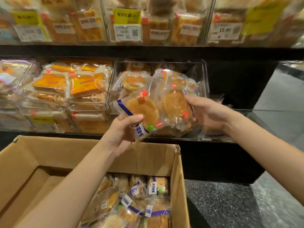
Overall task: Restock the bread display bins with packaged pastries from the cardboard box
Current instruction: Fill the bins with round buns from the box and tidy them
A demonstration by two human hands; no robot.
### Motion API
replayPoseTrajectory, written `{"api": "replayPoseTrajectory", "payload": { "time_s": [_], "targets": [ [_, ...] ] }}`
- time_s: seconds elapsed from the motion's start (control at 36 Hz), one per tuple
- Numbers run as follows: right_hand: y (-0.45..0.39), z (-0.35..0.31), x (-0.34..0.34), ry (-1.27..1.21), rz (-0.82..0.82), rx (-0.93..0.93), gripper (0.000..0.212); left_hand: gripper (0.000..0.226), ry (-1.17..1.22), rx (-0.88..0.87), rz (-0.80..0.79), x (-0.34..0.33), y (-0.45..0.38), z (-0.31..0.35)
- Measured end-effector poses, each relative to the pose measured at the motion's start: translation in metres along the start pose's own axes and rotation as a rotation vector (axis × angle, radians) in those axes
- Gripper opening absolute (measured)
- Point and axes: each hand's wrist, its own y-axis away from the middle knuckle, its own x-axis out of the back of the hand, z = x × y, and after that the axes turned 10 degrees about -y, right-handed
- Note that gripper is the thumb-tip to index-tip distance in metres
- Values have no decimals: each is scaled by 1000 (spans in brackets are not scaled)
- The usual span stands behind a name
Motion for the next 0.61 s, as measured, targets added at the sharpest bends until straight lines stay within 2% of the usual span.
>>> {"api": "replayPoseTrajectory", "payload": {
  "time_s": [0.11,0.17,0.25,0.28,0.33,0.39,0.5,0.61],
  "targets": [
    [13,-3,4,-115,11,12,34,62,44,-60,-49,-23,-12,-8],
    [21,-11,4,-155,0,37,32,62,38,-83,-79,-33,-17,-10],
    [32,-24,9,-247,11,132,36,69,27,-92,-37,-47,-23,-11],
    [33,-28,13,-277,13,168,36,66,1,-97,-21,-52,-24,-10],
    [34,-35,20,-311,46,236,30,45,-69,-110,29,-62,-27,-6],
    [36,-44,27,-334,125,289,27,35,-72,-124,64,-73,-30,-1],
    [41,-53,45,-368,286,319,31,49,-66,-180,143,-89,-34,3],
    [51,-63,67,-359,481,344,22,49,-77,-216,151,-109,-47,-1]
  ]
}}
